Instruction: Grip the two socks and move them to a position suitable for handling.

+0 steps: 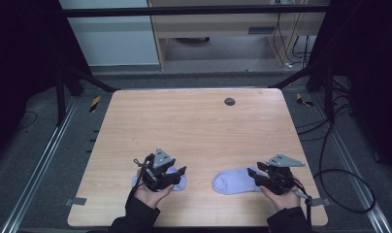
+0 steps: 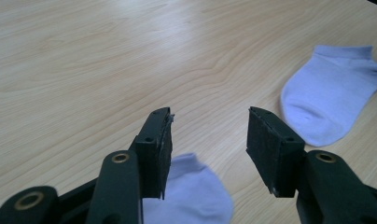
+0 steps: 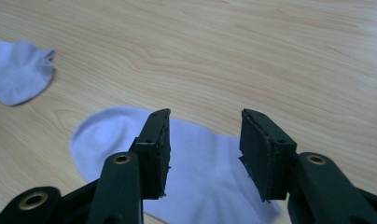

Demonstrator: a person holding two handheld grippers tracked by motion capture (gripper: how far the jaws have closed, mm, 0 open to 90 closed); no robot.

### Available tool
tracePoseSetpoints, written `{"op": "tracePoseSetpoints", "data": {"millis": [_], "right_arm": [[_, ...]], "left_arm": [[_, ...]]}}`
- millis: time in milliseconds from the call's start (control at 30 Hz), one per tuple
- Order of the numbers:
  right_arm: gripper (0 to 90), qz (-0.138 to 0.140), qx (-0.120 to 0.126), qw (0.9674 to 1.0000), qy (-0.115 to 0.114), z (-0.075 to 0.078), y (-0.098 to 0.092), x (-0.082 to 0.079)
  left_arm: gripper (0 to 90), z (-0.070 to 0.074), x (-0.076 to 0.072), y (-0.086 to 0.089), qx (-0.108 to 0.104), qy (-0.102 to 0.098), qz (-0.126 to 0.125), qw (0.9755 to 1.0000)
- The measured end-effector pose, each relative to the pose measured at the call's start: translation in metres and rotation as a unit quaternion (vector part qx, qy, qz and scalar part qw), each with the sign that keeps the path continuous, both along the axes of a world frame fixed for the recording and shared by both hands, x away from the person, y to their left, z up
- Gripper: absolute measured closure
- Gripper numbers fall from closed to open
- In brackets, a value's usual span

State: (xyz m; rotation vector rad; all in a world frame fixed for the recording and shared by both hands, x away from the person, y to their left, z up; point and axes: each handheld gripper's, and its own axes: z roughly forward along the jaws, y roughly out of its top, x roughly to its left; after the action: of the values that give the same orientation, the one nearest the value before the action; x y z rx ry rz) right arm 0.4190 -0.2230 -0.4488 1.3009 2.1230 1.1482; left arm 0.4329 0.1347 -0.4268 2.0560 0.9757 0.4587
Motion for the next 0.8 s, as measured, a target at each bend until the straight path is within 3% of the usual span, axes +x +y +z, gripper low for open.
{"op": "tracePoseSetpoints", "data": {"millis": [400, 567, 667, 800], "right_arm": [[54.7, -0.038, -0.014, 0.9991, 0.011, -0.012, -0.037, -0.001], [57.6, -0.039, -0.031, 0.9983, 0.031, -0.021, -0.038, 0.002], [59.5, -0.036, -0.038, 0.9981, 0.034, -0.025, -0.037, 0.003], [61.3, -0.033, -0.044, 0.9972, 0.051, -0.03, -0.034, 0.004]], "left_arm": [[49.6, -0.018, 0.001, -0.056, 0.018, 0.014, -0.041, 0.9989], [49.9, -0.029, 0.0, -0.078, 0.023, 0.025, -0.057, 0.9978], [50.2, -0.036, 0.0, -0.089, 0.041, 0.022, -0.061, 0.997], [50.9, -0.043, 0.002, -0.095, 0.05, 0.026, -0.061, 0.9965]]}}
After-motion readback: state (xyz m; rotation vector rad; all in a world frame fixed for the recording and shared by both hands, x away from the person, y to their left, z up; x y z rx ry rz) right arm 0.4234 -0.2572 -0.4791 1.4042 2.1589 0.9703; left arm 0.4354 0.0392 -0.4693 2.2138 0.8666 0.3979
